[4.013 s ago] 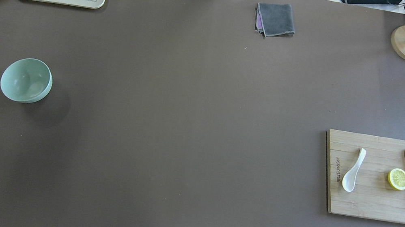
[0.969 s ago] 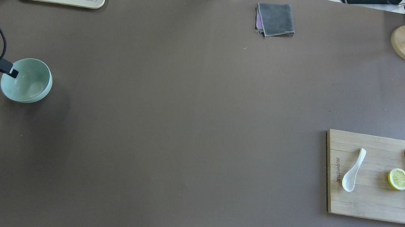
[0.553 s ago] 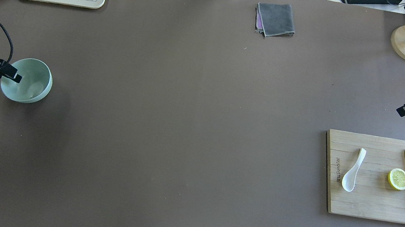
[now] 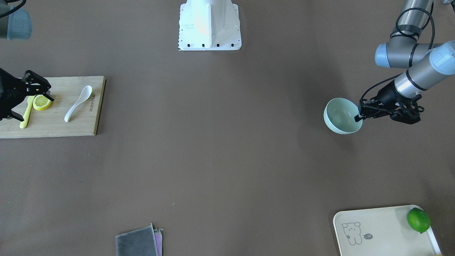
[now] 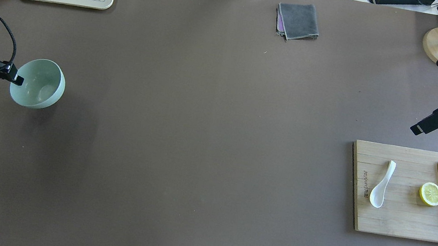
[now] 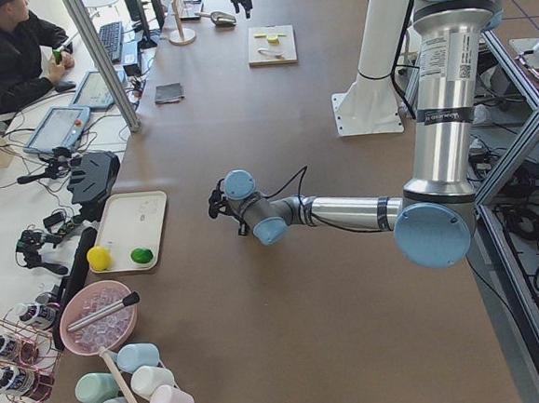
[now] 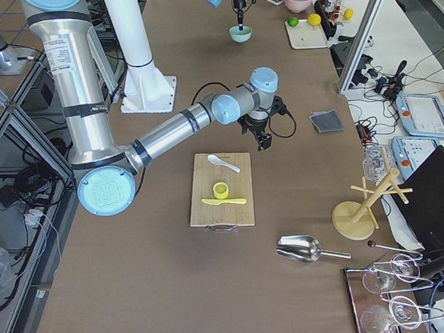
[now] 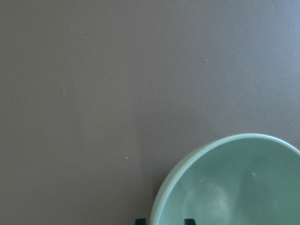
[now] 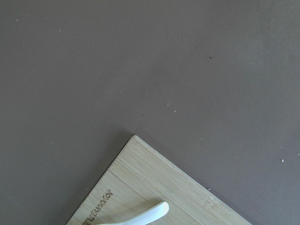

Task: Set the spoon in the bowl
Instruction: 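Move the left gripper to the green bowl while the right approaches the board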

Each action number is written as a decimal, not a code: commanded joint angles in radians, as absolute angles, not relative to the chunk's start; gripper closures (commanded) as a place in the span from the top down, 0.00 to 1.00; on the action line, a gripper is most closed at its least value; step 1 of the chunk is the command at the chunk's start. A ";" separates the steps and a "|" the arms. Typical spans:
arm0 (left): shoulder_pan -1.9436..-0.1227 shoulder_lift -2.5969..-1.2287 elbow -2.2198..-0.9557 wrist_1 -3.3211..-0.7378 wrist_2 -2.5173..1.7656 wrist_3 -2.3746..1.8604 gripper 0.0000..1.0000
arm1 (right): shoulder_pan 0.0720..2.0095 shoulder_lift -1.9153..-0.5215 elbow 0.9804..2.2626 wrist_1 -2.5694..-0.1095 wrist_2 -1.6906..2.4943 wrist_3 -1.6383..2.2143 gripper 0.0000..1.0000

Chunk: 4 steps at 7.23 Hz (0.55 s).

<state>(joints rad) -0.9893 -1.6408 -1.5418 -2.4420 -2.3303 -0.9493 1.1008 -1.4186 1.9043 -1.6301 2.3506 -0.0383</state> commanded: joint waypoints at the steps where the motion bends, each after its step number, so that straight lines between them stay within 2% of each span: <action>1: -0.988 -1.762 -1.614 -2.374 -2.324 -1.154 0.00 | 1.071 -1.430 1.911 -1.629 2.347 -0.040 1.00; 2: -0.971 -1.843 -1.620 -2.299 -2.315 -1.217 0.00 | 1.052 -1.446 1.910 -1.629 2.344 0.021 1.00; 4: -0.864 -1.957 -1.617 -2.219 -2.181 -1.333 0.00 | 1.043 -1.451 1.913 -1.628 2.304 0.408 1.00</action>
<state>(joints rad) -0.9324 -1.8804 -1.6166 -2.2780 -2.2598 -1.2591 1.0485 -1.4465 1.9100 -1.6281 2.3330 0.1851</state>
